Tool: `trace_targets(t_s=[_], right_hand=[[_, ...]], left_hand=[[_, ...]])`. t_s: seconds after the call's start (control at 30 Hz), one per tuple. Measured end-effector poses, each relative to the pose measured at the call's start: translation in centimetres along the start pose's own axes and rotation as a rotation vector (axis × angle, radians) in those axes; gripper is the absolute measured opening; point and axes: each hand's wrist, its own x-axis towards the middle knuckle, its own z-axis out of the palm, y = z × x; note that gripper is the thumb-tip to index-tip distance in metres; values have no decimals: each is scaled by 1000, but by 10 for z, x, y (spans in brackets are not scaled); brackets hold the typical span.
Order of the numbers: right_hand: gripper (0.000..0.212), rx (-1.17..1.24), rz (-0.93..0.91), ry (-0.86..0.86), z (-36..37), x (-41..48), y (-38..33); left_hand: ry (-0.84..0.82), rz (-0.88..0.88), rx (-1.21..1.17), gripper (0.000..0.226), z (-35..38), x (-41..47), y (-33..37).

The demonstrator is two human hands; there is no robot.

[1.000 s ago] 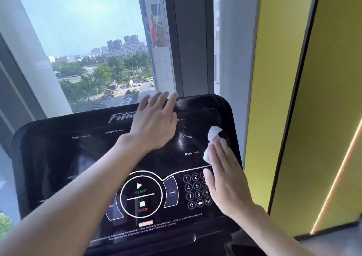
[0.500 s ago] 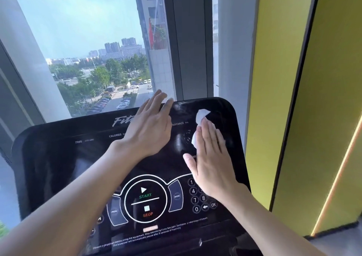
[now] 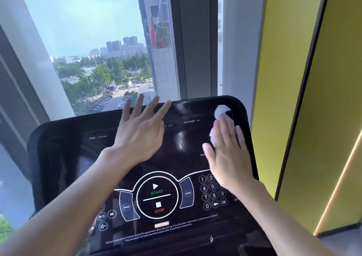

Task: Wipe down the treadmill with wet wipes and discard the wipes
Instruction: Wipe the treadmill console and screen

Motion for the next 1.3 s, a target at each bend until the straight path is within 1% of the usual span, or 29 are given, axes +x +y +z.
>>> trace_targets(t_s=[0.07,0.1,0.17,0.23,0.27,0.3,0.33,0.4,0.43,0.47,0.53,0.57,0.6,0.7,0.73,0.77,0.83,0.87,0.9,0.93,0.97,1.03,1.07,1.1,1.13,1.2,1.23,1.27,1.3], right_hand=[[76,67,126,36,2,-2,-3],[75,99,115,27,3,-7,-14],[72,105,-66,-40,7,-25,-40],[71,34,-277,-77,9,-47,-45],[70,1,-301,-83,12,-51,-36],[69,-19,-264,-71,15,-53,-24],[69,-16,-155,-52,18,-53,-14],[71,64,133,-25,18,-51,-11],[72,101,185,-22,18,-49,-21],[73,120,147,-34,18,-47,-34],[73,100,-74,-62,16,-45,-52],[73,65,-140,-47,15,-38,-51],[72,47,-124,-31,13,-27,-47],[75,131,227,47,4,4,-53],[76,168,253,38,3,7,-69],[76,175,192,9,3,6,-88],[74,110,-82,-59,6,-9,-117],[73,48,-193,-70,6,-16,-119],[72,-9,-238,-69,7,-17,-111],[72,-36,-208,-66,9,-14,-101],[73,-30,-108,-50,9,-8,-92],[75,64,159,5,7,2,-91],[76,121,222,22,7,3,-105],[75,146,207,13,7,-2,-123],[75,142,122,-19,9,-12,-139],[73,48,-144,-77,14,-39,-150],[72,-17,-215,-89,16,-47,-140],[72,-42,-206,-85,19,-48,-125],[72,-32,-105,-72,20,-45,-112]], left_hand=[[-17,-16,2,58,0,-4,-4],[-18,-12,1,58,0,-5,-4],[-7,0,-7,57,-1,-5,-4],[8,14,-10,56,-1,-5,-7],[18,21,-17,57,-1,-6,-10],[30,23,-34,58,0,-7,-12],[41,16,-59,59,0,-9,-16],[59,5,-109,60,1,-10,-20],[68,3,-127,59,1,-10,-22],[75,5,-140,58,1,-10,-22],[95,7,-125,54,-1,-11,-26],[106,1,-94,53,-2,-13,-29],[106,-12,-62,52,-3,-16,-35],[74,-39,-42,55,-3,-29,-54],[70,-31,-36,56,-2,-33,-59],[73,-16,-26,58,-1,-37,-63],[70,13,-12,59,0,-42,-68],[58,9,-12,59,-1,-45,-71],[46,-2,-10,59,-2,-49,-75],[37,-14,2,60,-3,-53,-80],[31,-19,20,60,-3,-57,-86],[27,-11,41,60,-6,-62,-96],[28,-1,38,60,-7,-63,-99],[33,4,28,60,-8,-63,-101],[43,3,14,60,-8,-63,-103],[75,-17,-18,60,-8,-66,-110],[89,-25,-27,61,-7,-69,-115],[103,-24,-32,61,-6,-71,-121],[112,-13,-34,61,-5,-73,-125]])
